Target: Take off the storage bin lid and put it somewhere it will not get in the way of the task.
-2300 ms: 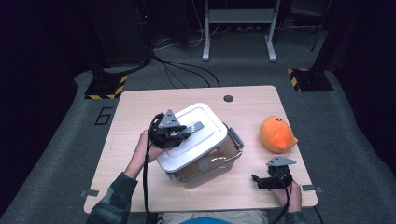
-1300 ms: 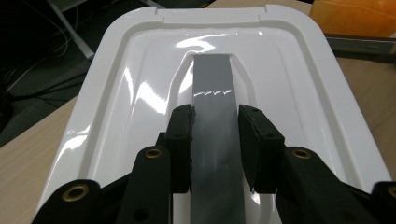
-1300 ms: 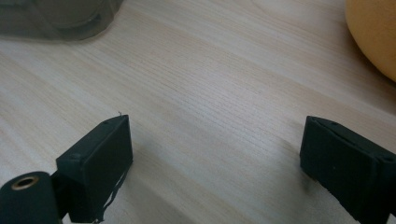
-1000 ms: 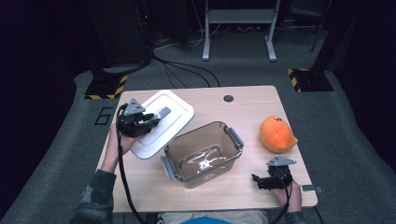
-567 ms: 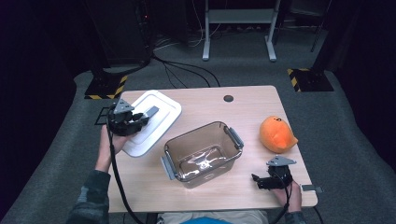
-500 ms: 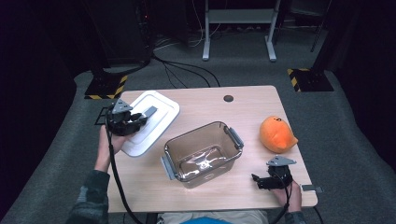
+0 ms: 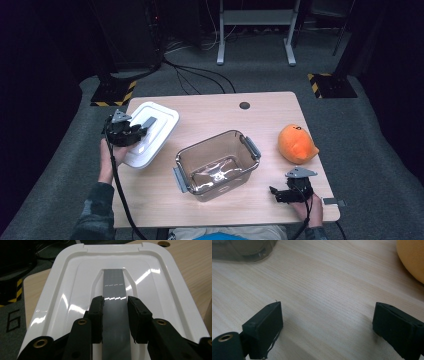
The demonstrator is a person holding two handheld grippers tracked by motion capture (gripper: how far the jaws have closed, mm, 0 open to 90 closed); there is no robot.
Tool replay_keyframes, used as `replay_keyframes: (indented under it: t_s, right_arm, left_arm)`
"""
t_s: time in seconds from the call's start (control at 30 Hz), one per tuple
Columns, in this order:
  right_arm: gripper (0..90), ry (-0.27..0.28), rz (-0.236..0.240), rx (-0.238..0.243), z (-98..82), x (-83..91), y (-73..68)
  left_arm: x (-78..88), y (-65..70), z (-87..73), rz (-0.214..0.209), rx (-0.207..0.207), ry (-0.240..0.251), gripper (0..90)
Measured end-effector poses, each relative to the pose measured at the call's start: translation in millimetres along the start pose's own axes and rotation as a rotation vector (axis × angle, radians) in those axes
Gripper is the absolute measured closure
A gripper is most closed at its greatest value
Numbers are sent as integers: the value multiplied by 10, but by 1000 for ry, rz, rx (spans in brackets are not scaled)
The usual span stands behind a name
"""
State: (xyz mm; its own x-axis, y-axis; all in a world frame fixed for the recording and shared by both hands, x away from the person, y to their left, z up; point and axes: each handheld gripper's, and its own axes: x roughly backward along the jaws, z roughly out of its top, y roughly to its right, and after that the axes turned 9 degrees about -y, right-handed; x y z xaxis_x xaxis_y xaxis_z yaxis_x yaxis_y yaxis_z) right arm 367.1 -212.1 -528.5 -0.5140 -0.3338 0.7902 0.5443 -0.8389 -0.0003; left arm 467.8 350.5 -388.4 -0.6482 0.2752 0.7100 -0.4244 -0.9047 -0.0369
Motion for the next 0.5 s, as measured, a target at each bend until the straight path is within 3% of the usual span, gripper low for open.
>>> replay_keyframes:
  t_s: [0.5]
  right_arm:
    - [86,0,-1,-1,0,0,0]
  left_arm:
    - [-267,-241,-256,46,113,-66,663]
